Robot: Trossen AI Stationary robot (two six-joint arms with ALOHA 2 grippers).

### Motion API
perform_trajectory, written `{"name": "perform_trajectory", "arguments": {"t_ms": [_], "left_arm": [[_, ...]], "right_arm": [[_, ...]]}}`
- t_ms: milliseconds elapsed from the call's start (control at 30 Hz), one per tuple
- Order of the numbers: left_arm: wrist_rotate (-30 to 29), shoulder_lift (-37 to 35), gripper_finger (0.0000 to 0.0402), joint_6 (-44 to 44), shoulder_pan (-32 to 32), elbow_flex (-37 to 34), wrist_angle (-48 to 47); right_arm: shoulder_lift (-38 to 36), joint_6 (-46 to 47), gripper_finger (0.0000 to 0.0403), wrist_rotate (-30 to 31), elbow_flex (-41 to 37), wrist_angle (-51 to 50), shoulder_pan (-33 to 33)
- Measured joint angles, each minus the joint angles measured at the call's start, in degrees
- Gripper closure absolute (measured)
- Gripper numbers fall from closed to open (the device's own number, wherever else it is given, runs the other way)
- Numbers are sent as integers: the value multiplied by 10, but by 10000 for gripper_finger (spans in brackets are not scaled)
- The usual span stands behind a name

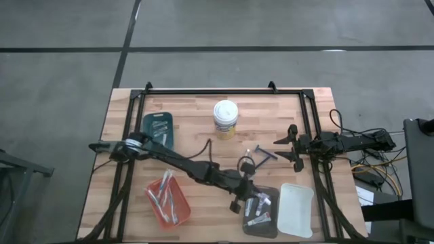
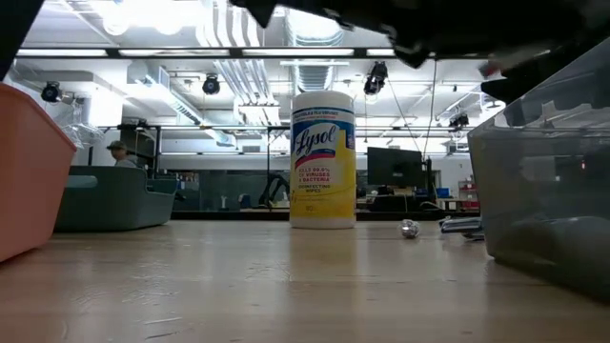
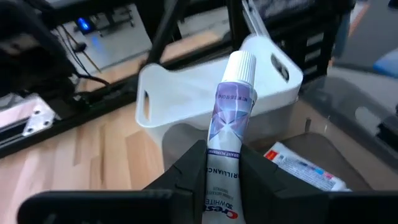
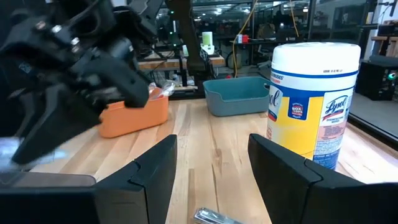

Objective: Pick & Place Travel size toiletries
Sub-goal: Put the white toothpaste into the black bin, then put the silver nail cutter into the blue bin

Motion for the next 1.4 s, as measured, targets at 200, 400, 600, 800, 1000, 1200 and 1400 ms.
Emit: {"name": "perform_trajectory", "arguments": {"t_ms": [200, 400, 600, 800, 1000, 1200, 1400], "left_arm": [[0, 62, 326, 27, -2, 104, -102], [0, 94, 325, 53, -2, 154, -149], [1, 95, 323, 55, -2, 150, -149], [1, 94, 256, 56, -2, 149, -152], [1, 94, 168, 56, -1, 149, -165], [-26, 92, 149, 49, -4, 148, -189], [-54, 69, 165, 19, -7, 148, -222]], "right_arm": [[0, 0, 207, 0, 0, 0, 0], [0, 0, 207, 0, 0, 0, 0], [0, 0, 207, 0, 0, 0, 0], [0, 0, 207, 0, 0, 0, 0], [0, 0, 207, 0, 0, 0, 0], [0, 0, 207, 0, 0, 0, 0], [0, 0, 207, 0, 0, 0, 0]]}}
